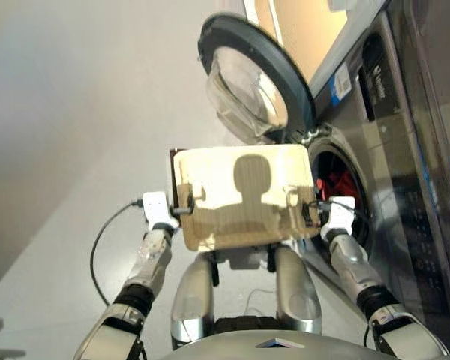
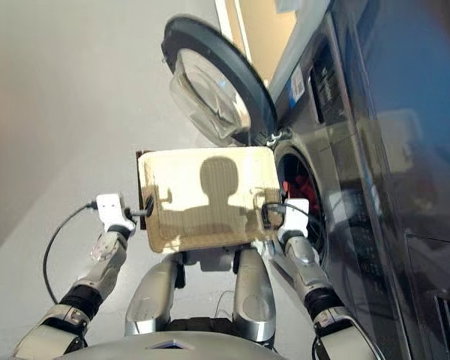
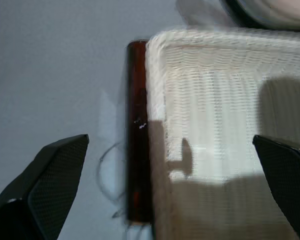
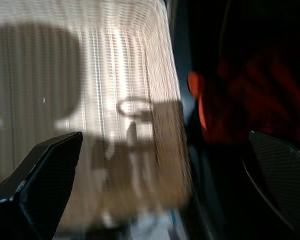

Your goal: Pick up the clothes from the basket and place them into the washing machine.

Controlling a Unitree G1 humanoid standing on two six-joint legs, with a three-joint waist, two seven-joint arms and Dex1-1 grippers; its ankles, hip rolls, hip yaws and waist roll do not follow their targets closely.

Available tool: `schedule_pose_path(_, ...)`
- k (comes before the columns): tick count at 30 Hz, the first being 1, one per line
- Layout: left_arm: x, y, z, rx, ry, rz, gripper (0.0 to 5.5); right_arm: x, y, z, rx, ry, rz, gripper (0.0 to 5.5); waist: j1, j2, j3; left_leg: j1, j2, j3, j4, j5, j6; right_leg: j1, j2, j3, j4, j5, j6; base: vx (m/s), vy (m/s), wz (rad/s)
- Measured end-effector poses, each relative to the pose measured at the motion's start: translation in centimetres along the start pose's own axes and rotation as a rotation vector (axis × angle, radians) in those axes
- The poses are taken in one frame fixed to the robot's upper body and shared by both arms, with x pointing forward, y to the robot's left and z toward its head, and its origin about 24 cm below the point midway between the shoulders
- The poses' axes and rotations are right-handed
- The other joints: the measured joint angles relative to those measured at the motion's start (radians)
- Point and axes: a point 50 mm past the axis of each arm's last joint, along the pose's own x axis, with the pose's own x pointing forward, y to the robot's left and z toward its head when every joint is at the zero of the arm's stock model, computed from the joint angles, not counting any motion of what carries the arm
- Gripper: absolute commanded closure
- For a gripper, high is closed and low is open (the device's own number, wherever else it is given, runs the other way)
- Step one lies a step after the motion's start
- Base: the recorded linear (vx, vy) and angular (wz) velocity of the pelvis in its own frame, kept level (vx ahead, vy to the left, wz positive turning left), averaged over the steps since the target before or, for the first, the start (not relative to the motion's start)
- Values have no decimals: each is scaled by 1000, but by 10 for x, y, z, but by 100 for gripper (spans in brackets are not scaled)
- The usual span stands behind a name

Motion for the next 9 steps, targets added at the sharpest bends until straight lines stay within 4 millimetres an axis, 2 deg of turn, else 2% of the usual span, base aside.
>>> schedule_pose_path(3, -18, 10, -46, 39, 208, 43, 0, -16, -3, -40, -13, 167, -4, 0, 1, 9, -89, 47, 2, 1, -40, 1, 2, 77, 6, -11, -96, 32, 6, 126, 17, 12)
schedule_pose_path(6, -46, 19, -87, 53, 405, 87, 0, -41, -6, -85, 79, 376, -75, 0, -4, 9, -173, 88, 4, 0, -65, -1, -1, 151, 13, -21, -185, 54, 12, 120, 10, 32)
schedule_pose_path(9, -68, 23, -113, 21, 544, 130, 0, -52, -3, -101, 129, 453, -87, 0, -4, 15, -211, 102, 7, -1, -66, -5, -4, 181, 18, -24, -217, 71, 10, 69, -4, -5)
